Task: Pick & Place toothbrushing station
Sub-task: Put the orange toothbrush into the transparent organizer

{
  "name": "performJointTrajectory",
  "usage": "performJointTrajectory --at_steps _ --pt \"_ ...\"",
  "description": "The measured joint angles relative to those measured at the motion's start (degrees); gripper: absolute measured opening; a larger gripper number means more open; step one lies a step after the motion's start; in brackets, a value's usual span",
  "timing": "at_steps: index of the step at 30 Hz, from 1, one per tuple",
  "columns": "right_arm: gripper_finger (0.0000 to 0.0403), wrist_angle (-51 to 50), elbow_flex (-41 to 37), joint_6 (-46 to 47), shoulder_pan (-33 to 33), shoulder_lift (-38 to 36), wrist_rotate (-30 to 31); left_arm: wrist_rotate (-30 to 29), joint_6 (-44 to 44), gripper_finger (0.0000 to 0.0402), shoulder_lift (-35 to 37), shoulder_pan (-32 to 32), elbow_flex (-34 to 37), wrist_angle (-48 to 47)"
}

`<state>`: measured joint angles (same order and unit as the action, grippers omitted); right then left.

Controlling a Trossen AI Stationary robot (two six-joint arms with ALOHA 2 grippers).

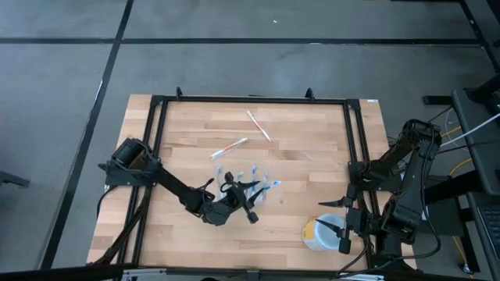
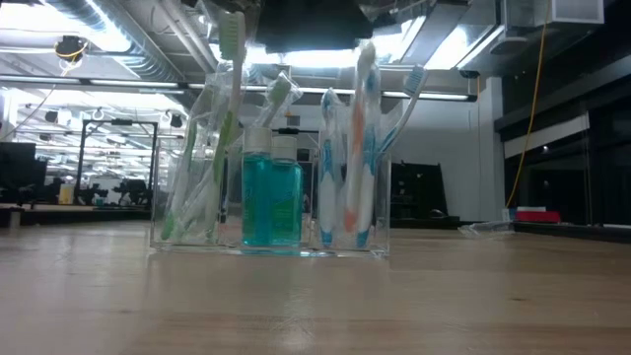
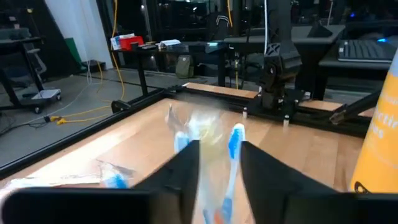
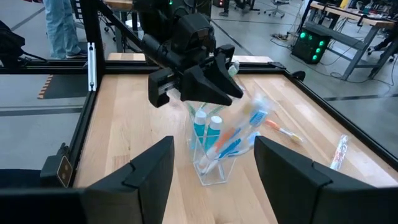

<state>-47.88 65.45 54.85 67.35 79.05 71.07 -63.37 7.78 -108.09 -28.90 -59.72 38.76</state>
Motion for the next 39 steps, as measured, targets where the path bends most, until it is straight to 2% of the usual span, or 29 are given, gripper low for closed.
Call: performJointTrajectory --at_steps 6,10,13,16,20,21,22,23,26,27,30,32,36,39 --pt "0.0224 0.02 0.00 -0.02 0.00 0.02 0.02 -2.59 -1.78 0.0190 0.60 0.00 0.00 -1.37" --pt "0.0224 0.00 0.00 -0.01 0.00 0.02 0.02 -4.54 -5.97 0.0200 3.70 0.01 0.00 -1.60" --pt "0.0224 0.02 0.00 -0.02 0.00 0.02 0.04 -4.29 -6.30 0.0169 7.47 0.76 -0.11 -4.19" --pt "0.0224 0.02 0.00 -0.03 0.02 0.02 0.33 -3.25 -5.55 0.0115 10.06 1.67 -0.11 -9.63" --pt "0.0224 -0.40 0.00 -0.20 0.00 0.02 1.61 -9.49 -10.02 0.0044 14.24 2.75 -0.09 -14.66" --pt "0.0224 -0.71 0.00 -0.20 0.00 0.00 1.88 -9.52 -11.14 0.0029 15.99 3.52 -0.09 -16.54" --pt "0.0224 -1.15 0.00 -0.07 -0.02 -0.01 2.19 -7.22 -11.30 0.0015 17.91 4.55 -0.09 -19.81" --pt "0.0224 -1.83 0.00 0.36 -0.21 -0.08 2.31 -2.34 -9.91 0.0008 20.03 5.89 -0.09 -23.95" --pt "0.0224 -4.90 0.00 2.91 -1.83 -0.31 0.88 18.11 0.15 0.0006 27.52 12.56 -0.09 -39.50" --pt "0.0224 -6.02 0.00 3.99 -2.68 -0.33 0.01 21.32 2.24 0.0008 29.91 14.96 -0.09 -44.33" --pt "0.0224 -8.60 -0.04 4.99 -6.63 -0.90 -4.04 19.92 3.86 0.0014 35.35 20.59 -0.09 -55.41" --pt "0.0224 -8.79 -0.04 3.02 -10.34 -2.01 -6.81 19.98 2.37 0.0019 38.24 22.67 -0.03 -57.44" --pt "0.0224 -7.94 0.46 -5.30 -18.69 -5.18 -11.15 25.32 -2.60 0.0028 43.33 22.12 1.44 -50.49" --pt "0.0224 -4.38 0.48 -13.46 -25.01 -7.83 -12.57 24.90 -8.58 0.0028 45.07 18.56 5.61 -41.54"
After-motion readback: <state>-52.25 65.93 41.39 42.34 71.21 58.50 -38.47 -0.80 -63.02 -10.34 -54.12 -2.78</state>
